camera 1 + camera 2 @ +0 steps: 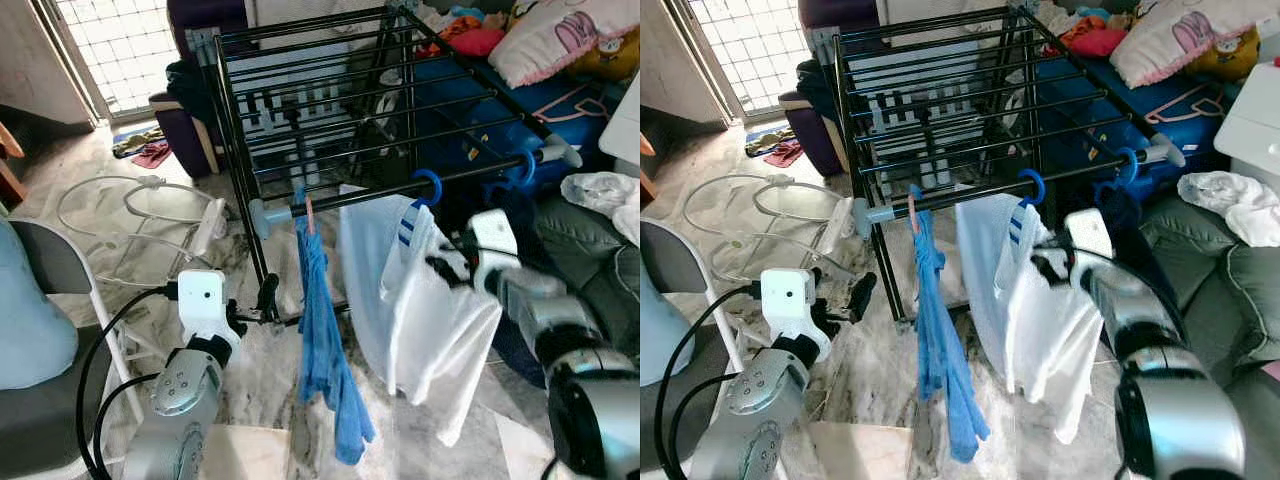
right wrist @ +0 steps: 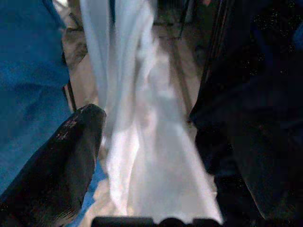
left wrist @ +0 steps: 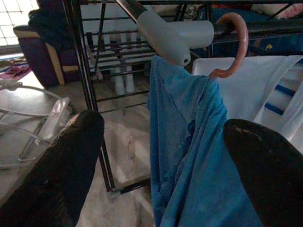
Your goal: Hang hanger
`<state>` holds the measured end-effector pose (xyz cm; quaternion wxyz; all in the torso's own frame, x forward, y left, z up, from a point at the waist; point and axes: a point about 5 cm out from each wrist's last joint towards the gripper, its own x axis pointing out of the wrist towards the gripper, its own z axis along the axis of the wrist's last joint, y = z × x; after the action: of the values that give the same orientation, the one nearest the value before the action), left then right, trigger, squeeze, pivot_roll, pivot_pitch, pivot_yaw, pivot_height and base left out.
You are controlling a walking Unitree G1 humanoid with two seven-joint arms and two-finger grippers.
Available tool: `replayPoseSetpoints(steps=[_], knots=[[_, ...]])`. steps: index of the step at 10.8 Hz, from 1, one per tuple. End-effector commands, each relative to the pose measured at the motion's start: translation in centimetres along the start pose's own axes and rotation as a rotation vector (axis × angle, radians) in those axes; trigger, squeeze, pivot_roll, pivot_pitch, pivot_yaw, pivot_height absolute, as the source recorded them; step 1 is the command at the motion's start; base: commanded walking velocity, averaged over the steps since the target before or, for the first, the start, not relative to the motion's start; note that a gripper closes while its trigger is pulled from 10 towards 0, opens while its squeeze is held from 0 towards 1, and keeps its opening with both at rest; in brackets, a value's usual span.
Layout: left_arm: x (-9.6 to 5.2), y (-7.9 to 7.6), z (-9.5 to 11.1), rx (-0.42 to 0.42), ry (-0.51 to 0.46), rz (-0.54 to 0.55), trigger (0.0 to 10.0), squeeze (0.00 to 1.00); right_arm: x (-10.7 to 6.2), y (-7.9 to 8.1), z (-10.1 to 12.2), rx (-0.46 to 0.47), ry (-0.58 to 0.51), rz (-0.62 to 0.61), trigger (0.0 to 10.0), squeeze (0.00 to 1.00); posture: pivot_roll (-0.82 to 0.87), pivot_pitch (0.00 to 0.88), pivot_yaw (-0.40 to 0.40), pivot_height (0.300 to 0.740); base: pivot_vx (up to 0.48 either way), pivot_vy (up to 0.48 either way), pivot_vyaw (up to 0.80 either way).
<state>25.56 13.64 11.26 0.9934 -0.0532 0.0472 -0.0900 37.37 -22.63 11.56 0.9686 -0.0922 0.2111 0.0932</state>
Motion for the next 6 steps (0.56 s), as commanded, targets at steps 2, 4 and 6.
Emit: replayPoseSetpoints(steps=[2,4,6], knots=[[-0.21,0.61,-0.23,0.022,0.024,0.016,10.0,0.0,0.02,-0.43,0.83,-0.02,-0.008,-0.026,10.0,0.0,-0.06,0.0,0.1,0.74,0.0,0.0,0.0],[-0.37,0.76,-0.3,0.025,0.029,0.016,10.0,0.0,0.11,-0.41,1.04,-0.049,0.001,-0.045,10.0,0.0,-0.07,0.0,0.112,0.74,0.0,0.0,0.0],[-0.19,0.82,-0.1,0.033,0.026,0.006,10.0,0.0,0.36,0.27,0.75,-0.073,0.019,-0.031,10.0,0.0,-0.07,0.0,0.116,0.74,0.0,0.0,0.0]])
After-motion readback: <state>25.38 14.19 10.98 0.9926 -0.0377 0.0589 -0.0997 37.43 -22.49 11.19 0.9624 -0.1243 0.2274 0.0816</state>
